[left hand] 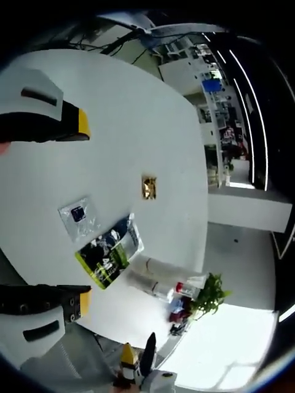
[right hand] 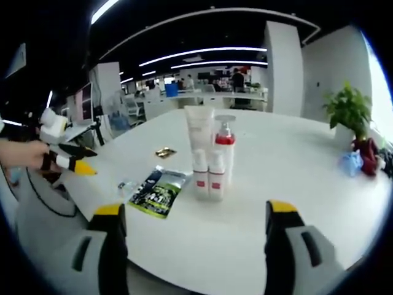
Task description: Arrange the skincare products in the storage area until every visible bottle or jar stands upright without overlapping.
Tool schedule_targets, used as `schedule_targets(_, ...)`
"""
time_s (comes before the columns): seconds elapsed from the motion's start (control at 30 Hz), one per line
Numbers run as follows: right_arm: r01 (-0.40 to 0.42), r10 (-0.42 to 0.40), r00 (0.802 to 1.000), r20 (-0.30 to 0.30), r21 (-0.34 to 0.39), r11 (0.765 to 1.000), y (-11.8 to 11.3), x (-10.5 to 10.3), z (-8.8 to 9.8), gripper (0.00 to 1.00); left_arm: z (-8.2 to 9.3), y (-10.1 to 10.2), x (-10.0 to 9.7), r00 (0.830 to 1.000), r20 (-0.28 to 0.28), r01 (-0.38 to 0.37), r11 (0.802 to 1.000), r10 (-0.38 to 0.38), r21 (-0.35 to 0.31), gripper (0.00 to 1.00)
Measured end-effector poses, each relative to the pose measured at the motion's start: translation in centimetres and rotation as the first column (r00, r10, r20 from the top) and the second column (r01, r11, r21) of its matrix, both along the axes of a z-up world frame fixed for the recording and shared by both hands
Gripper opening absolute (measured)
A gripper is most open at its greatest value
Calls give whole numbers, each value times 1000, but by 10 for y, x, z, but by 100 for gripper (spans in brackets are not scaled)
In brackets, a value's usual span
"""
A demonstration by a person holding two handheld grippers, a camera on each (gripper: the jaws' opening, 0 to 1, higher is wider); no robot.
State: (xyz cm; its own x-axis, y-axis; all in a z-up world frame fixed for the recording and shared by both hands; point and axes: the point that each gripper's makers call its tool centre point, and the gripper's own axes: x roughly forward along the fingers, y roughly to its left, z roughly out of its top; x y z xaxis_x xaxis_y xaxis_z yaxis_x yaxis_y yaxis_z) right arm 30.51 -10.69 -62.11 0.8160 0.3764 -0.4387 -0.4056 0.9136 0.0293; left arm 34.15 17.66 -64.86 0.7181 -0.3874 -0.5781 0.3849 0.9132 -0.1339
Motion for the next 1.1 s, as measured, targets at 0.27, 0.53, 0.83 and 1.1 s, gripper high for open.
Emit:
schedule_targets(0.27,7,-7,1000,-13,-6,1000,-1,2,-3,94,-11,-3,29,999,-37,-2,999,4,34,95)
schedule_targets(0.53,34,-34,999,-22,-1,999,-4,2,-7,94,-24,-7,54,996,-84,12,998,-6,68,95)
schedule_targets(0.83,50,-50,998,-29,-8,999,-5,1,-8,94,-38,-13,82,992,-127,40,994,-26,105,93)
schedule_targets(1.1,74,-74,997,-33,-6,997,-10,2,-8,94,-51,-21,113,983,-179,64,988,-38,142,90)
